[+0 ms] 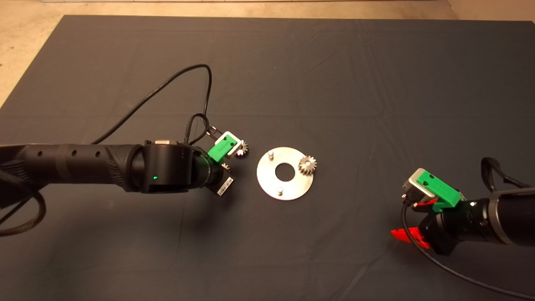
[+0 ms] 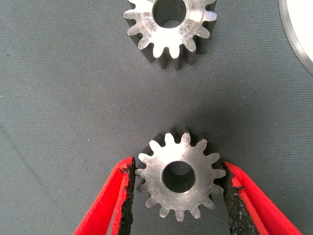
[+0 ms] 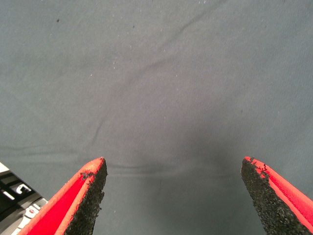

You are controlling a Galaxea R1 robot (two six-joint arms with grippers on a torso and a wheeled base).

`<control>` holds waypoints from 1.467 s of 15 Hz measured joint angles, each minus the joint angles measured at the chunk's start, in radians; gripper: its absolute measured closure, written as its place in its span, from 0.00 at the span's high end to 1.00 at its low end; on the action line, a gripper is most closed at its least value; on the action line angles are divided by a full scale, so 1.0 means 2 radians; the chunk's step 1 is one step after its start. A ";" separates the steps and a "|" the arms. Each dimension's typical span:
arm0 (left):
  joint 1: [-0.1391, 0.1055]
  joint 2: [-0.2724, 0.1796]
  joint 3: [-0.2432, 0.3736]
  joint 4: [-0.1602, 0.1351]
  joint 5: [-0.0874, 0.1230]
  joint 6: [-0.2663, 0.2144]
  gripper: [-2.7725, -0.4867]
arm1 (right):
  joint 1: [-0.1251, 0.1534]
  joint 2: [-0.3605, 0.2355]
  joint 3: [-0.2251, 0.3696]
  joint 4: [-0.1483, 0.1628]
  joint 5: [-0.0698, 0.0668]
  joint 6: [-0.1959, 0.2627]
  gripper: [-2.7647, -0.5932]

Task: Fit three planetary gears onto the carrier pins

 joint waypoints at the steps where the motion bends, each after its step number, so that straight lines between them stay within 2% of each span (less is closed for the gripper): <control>1: 0.000 0.000 0.000 0.000 0.000 0.000 0.27 | 0.000 -0.003 0.000 0.000 0.000 -0.001 0.66; 4: 0.000 0.000 0.003 0.000 0.001 0.000 0.25 | 0.000 -0.003 0.000 0.000 0.007 -0.001 0.66; 10: 0.000 -0.007 0.018 -0.001 0.002 0.000 0.19 | -0.004 -0.012 0.000 0.000 0.009 -0.003 0.66; 12: 0.000 -0.009 0.025 0.000 0.004 0.000 0.17 | -0.007 -0.013 0.000 0.000 0.009 -0.010 0.66; 16: 0.000 -0.023 0.037 0.000 0.005 0.000 0.17 | -0.011 -0.013 0.000 0.000 0.009 -0.010 0.66; 22: 0.003 -0.024 0.047 0.000 0.005 0.000 0.16 | -0.011 -0.013 0.000 0.000 0.012 -0.010 0.66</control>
